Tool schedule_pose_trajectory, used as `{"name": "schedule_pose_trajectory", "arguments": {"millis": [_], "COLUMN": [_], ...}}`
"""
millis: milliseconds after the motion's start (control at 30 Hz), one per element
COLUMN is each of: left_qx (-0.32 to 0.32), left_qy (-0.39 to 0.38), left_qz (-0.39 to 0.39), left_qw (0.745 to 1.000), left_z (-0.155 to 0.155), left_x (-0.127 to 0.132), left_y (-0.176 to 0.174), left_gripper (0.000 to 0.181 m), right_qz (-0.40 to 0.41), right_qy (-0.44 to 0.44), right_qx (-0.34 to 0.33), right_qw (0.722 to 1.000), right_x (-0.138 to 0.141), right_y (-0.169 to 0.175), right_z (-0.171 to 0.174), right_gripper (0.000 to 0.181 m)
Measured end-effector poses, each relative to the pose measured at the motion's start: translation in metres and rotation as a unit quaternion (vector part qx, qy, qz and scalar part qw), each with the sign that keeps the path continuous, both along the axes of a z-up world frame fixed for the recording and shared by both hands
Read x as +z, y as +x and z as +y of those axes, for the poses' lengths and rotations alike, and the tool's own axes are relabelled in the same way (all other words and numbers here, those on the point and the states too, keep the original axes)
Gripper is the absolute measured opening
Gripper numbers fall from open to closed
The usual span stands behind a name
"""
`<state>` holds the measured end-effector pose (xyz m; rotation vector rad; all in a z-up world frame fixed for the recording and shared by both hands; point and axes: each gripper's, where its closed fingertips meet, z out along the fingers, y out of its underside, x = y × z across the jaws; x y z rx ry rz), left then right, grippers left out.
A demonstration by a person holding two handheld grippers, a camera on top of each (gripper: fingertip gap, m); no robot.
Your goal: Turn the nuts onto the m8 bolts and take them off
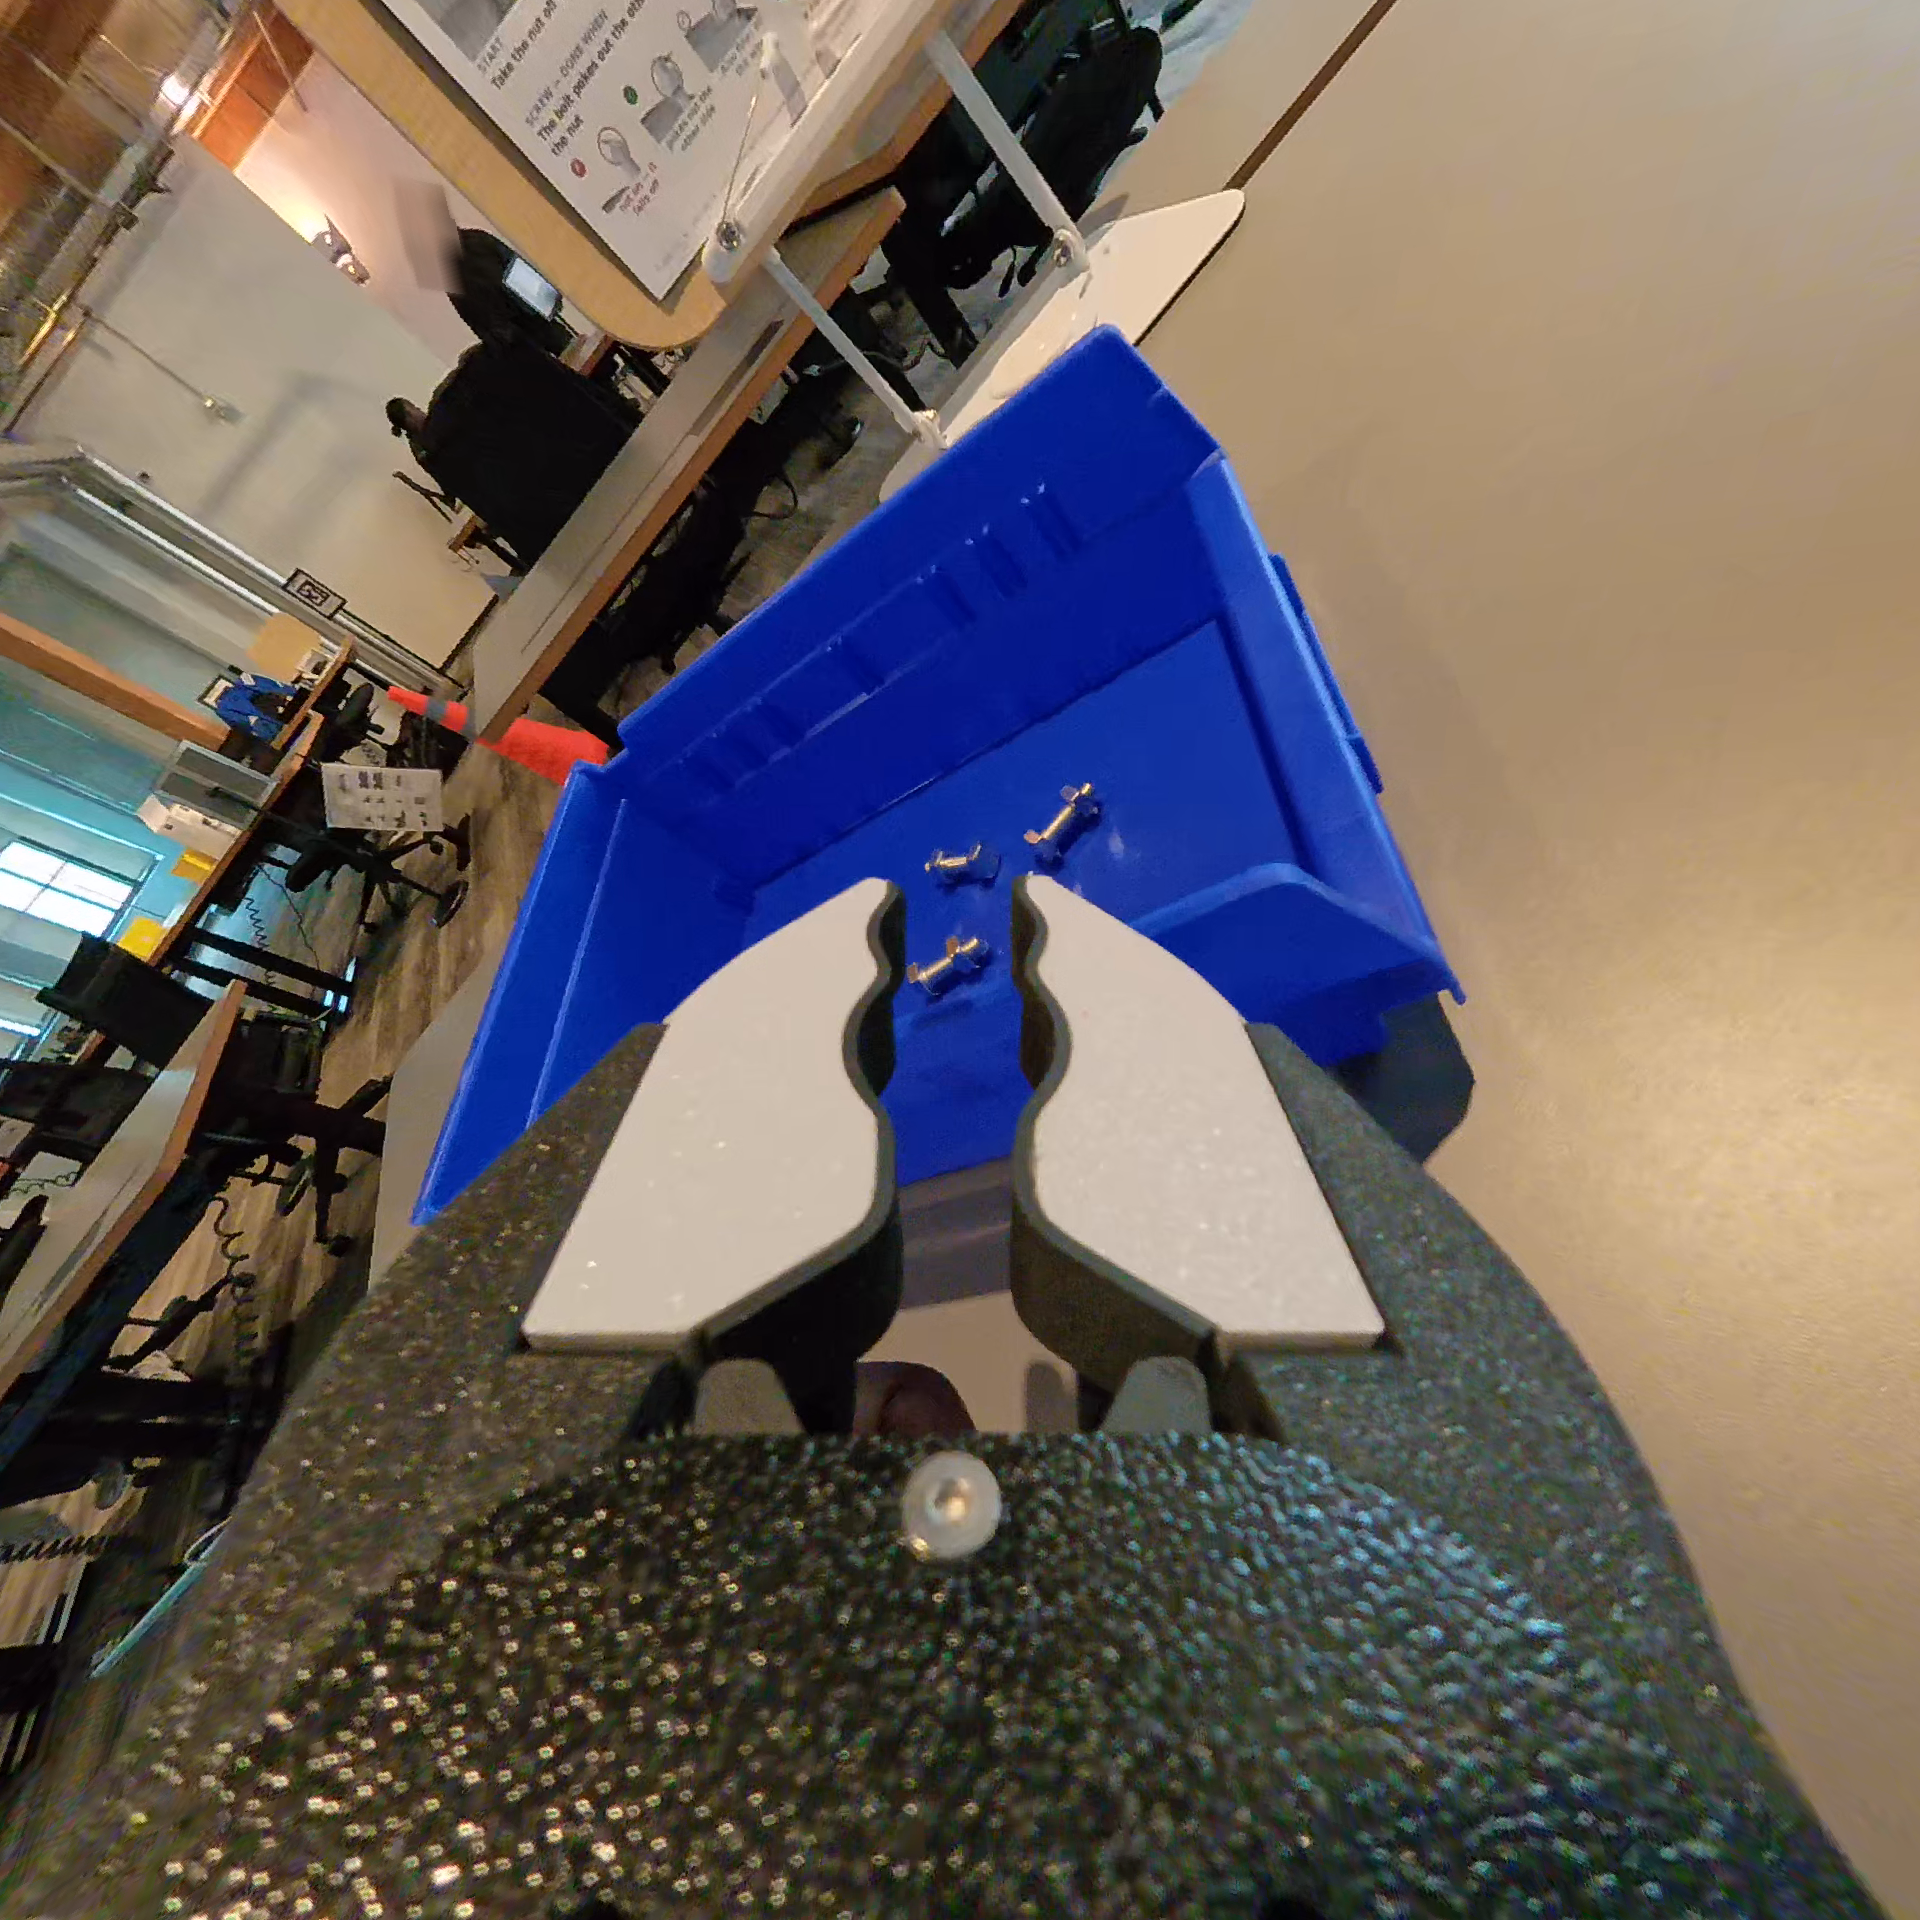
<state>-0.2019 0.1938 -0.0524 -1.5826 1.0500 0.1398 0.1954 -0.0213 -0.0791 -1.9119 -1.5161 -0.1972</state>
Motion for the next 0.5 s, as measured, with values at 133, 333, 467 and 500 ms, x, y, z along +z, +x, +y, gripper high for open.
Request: {"name": "schedule_pose_trajectory", "arguments": {"millis": [133, 333, 467, 500], "left_qx": [0.001, 0.007, 0.023, 0.028], "left_qy": [0.002, 0.009, 0.037, 0.045], "left_qz": [-0.008, -0.015, -0.043, -0.056], "left_qw": [1.000, 1.000, 0.998, 0.997], "left_z": [-0.001, 0.000, -0.001, -0.001], "left_x": [0.000, 0.000, 0.007, 0.010], "left_y": [0.000, 0.003, 0.007, 0.008], "left_gripper": [0.017, 0.016, 0.017, 0.017], "right_qz": [-0.041, -0.088, 0.075, 0.138], "right_qy": [-0.011, 0.055, 0.135, 0.155], "right_qx": [-0.016, -0.164, -0.266, -0.290], "right_qw": [0.999, 0.981, 0.951, 0.934], "right_x": [-0.001, 0.011, 0.034, 0.039], "right_y": [0.047, 0.130, 0.124, 0.115], "right_z": [0.005, 0.024, 0.019, 0.016], "right_gripper": [0.015, 0.033, 0.061, 0.067]}}
